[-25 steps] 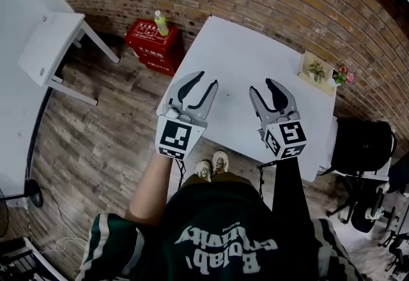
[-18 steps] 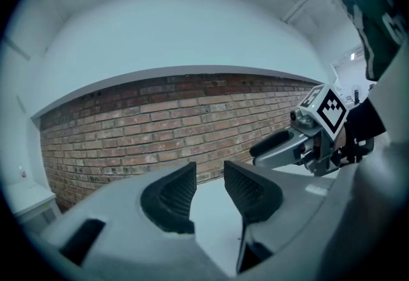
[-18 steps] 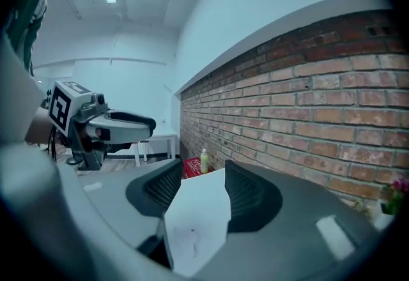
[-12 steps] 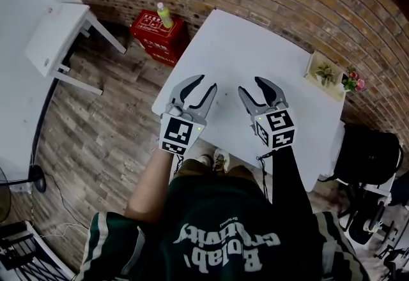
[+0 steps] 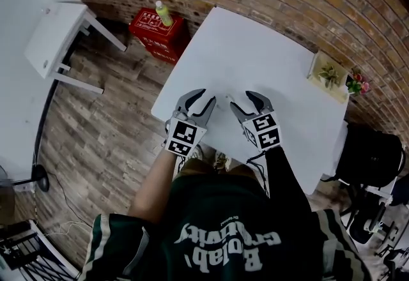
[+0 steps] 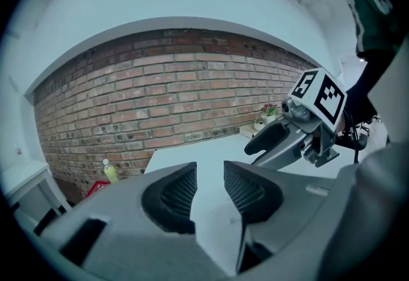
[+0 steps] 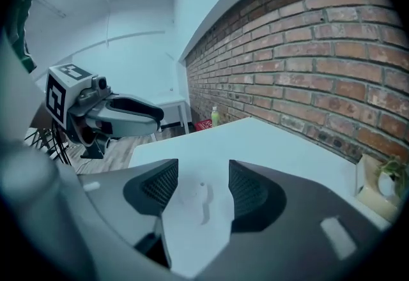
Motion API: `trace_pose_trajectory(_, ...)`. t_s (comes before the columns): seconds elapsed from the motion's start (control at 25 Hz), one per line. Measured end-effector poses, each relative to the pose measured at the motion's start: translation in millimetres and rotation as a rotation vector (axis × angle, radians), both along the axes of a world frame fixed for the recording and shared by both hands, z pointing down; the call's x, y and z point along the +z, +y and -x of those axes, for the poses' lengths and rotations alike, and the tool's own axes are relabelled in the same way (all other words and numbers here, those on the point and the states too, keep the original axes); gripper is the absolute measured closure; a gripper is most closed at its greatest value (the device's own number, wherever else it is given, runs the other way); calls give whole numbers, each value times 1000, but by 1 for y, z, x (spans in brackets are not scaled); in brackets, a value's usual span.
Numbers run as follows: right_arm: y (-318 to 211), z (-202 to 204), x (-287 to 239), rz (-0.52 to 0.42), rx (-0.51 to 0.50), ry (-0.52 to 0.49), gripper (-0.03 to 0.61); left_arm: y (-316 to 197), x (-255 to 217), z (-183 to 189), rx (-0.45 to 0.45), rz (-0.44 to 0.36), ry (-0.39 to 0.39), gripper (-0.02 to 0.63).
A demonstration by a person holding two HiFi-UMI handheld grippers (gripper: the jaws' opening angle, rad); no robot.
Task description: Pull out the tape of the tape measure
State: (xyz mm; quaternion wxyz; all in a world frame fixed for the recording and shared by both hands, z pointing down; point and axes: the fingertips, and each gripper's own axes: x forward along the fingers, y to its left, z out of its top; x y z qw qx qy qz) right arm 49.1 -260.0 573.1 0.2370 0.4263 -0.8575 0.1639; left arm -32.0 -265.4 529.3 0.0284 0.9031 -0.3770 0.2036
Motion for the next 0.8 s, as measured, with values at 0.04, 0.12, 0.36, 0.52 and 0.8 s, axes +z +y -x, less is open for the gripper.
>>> trace_pose_trajectory(0.04, -1, 1, 8, 16, -5, 7, 314, -1, 7, 1, -1, 15, -5, 476)
trace_pose_trajectory(0.12, -1, 3, 24, 51, -16, 23, 314, -4, 19, 2, -1, 36, -15, 476)
trace_pose_trajectory(0.36, 6, 14, 64, 139, -65, 78, 308, -4, 48, 1, 9, 99, -25, 476)
trace_pose_trajectory(0.52, 10, 20, 90, 184, -82, 111, 318, -4, 58, 4, -1, 125, -22, 492)
trace_pose_trajectory(0.8, 15, 24, 116, 186, -140, 230, 361, 3, 73, 5, -5, 176, -17, 494)
